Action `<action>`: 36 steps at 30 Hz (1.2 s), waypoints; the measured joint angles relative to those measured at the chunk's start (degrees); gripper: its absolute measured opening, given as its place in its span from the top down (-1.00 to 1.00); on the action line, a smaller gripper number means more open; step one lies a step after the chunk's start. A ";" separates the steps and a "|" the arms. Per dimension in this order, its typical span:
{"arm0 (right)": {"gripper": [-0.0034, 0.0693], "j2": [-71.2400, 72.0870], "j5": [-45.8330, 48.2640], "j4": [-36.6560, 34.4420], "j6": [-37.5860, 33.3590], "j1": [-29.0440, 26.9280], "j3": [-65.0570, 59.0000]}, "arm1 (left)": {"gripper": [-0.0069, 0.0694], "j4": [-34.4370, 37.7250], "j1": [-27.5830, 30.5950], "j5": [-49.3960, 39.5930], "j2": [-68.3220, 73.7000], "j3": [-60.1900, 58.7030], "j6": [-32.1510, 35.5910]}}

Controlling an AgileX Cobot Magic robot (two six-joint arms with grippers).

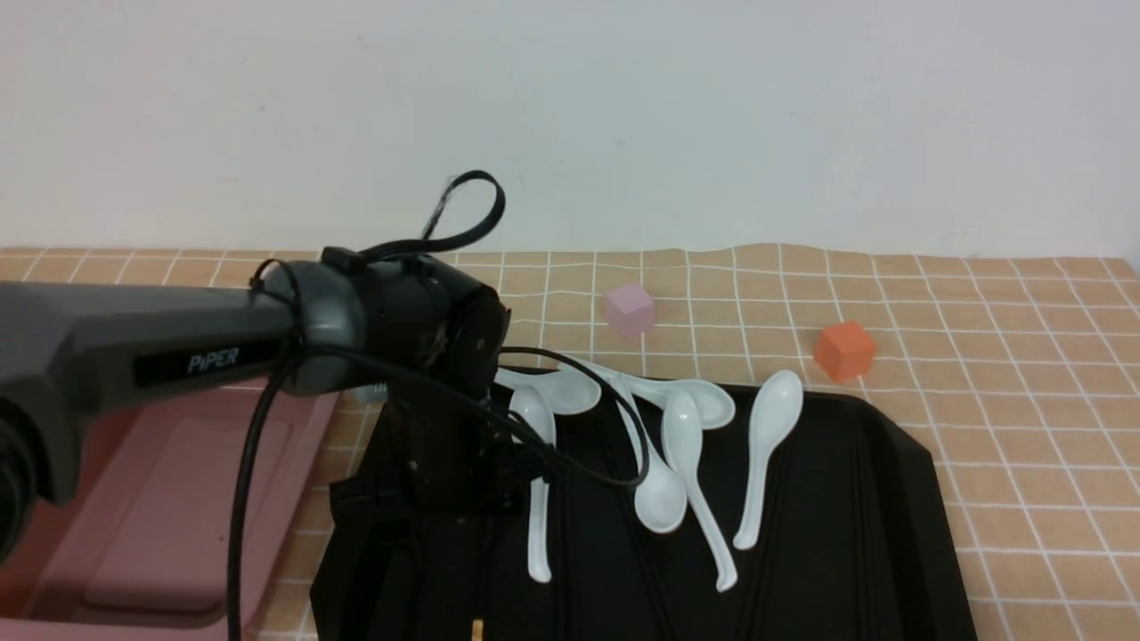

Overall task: On brown tablecloth take chopsticks from black tray and put them in box.
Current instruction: 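Reach over to the black tray and grasp a pair of chopsticks with the left gripper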

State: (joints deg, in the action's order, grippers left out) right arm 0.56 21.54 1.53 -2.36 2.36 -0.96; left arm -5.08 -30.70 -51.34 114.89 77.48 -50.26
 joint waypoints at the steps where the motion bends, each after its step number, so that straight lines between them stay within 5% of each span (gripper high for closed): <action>1: 0.25 0.00 0.00 0.00 0.00 0.00 0.00 | -0.40 -0.06 0.00 -0.08 0.05 0.07 -0.05; 9: 0.25 0.00 0.00 0.00 0.00 0.00 0.00 | -0.61 -1.59 0.00 -0.73 0.56 0.13 -0.15; 21: 0.25 0.00 0.00 0.00 0.00 0.00 0.00 | -0.59 -3.46 0.00 -1.38 0.56 0.13 -0.27; 26: 0.25 0.00 0.00 0.00 0.00 0.00 0.00 | -0.30 -2.63 0.00 -2.29 0.56 0.13 -0.29; 33: 0.25 0.00 0.00 0.00 0.00 0.00 0.00 | 0.47 0.79 0.00 -2.20 1.05 0.25 -0.29; 36: 0.25 0.00 0.00 0.00 0.00 0.00 0.00 | 0.55 0.90 0.00 -2.20 1.05 0.25 0.22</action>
State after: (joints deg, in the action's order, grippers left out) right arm 0.56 21.54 1.53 -2.36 2.36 -0.96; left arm -4.17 -30.70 -53.54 115.94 77.72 -50.04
